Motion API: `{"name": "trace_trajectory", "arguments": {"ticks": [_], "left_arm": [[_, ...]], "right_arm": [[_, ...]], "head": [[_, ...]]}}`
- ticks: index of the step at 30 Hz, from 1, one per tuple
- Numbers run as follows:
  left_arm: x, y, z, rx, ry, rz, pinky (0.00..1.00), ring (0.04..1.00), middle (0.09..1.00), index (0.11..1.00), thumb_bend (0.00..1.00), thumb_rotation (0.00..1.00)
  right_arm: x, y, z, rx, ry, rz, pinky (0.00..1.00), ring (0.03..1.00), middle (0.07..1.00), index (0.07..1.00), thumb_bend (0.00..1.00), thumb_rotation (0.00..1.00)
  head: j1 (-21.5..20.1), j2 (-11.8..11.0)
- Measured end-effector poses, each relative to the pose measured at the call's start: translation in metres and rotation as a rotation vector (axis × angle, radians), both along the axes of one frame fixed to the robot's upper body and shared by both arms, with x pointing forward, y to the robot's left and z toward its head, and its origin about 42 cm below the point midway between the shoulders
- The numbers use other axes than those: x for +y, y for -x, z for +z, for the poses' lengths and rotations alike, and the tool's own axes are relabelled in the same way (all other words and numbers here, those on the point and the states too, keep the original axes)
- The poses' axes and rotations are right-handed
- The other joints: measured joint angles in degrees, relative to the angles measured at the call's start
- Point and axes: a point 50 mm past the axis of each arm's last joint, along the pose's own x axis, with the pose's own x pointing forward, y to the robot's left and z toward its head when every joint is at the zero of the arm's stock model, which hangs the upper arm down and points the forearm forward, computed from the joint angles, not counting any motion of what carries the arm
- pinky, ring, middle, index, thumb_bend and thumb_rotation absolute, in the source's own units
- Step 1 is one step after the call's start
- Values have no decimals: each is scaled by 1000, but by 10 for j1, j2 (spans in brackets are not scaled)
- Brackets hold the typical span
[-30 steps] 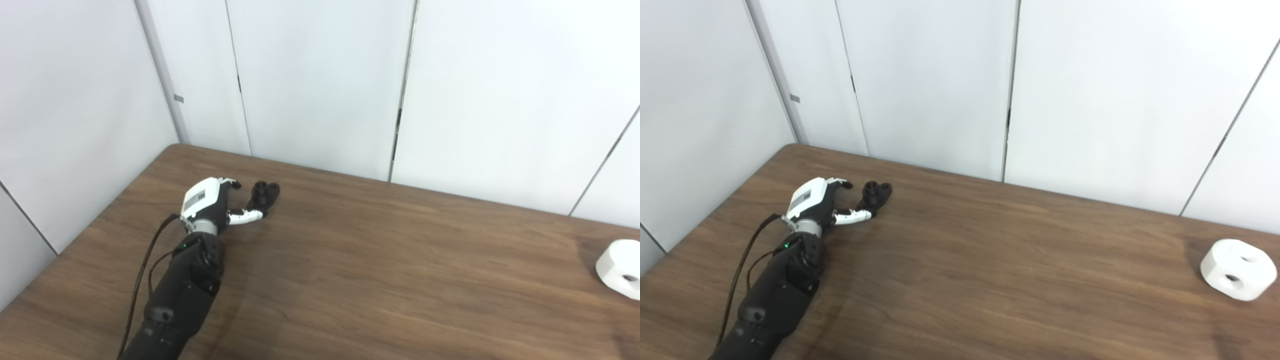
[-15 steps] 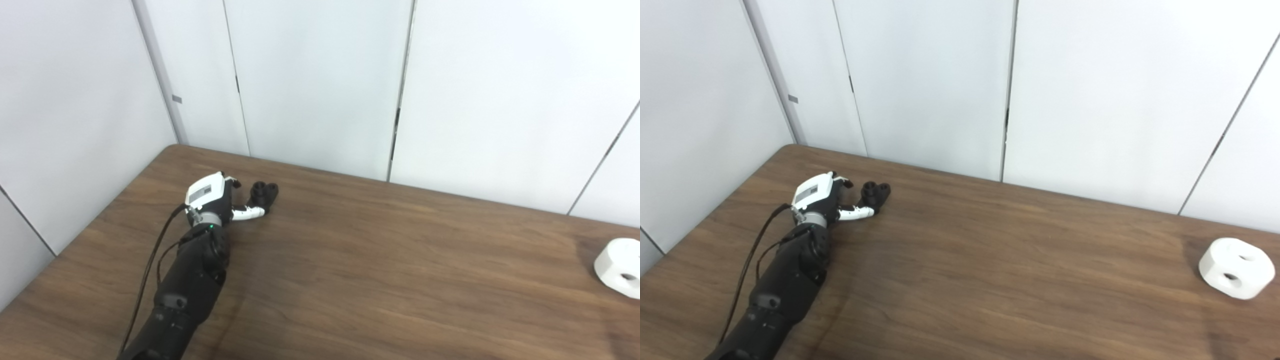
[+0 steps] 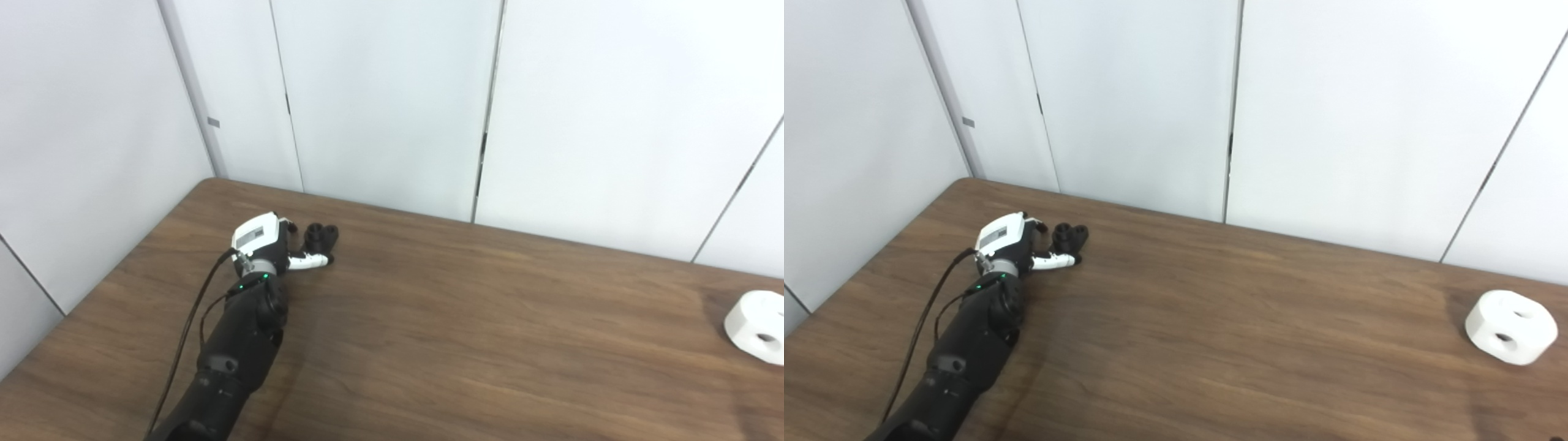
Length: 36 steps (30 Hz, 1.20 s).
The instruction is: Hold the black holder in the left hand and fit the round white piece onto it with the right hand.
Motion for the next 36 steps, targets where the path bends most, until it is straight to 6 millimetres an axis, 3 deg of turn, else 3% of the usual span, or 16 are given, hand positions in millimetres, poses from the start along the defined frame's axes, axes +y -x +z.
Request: {"name": "trace_trajectory", "arguments": {"ticks": [13,36], "left_arm": [[0,-2,-3,-23,-15,8,1000,1000,939,704,837,414],[-10,15,-18,-84,-51,-13,1000,994,923,695,879,333]], "right_arm": [[0,-1,0,26,-6,4,1000,1000,960,1000,647,1000],[0,-2,0,49,-7,9,1000,1000,959,1000,643,1000]], "head": [[1,4],[4,9]]}}
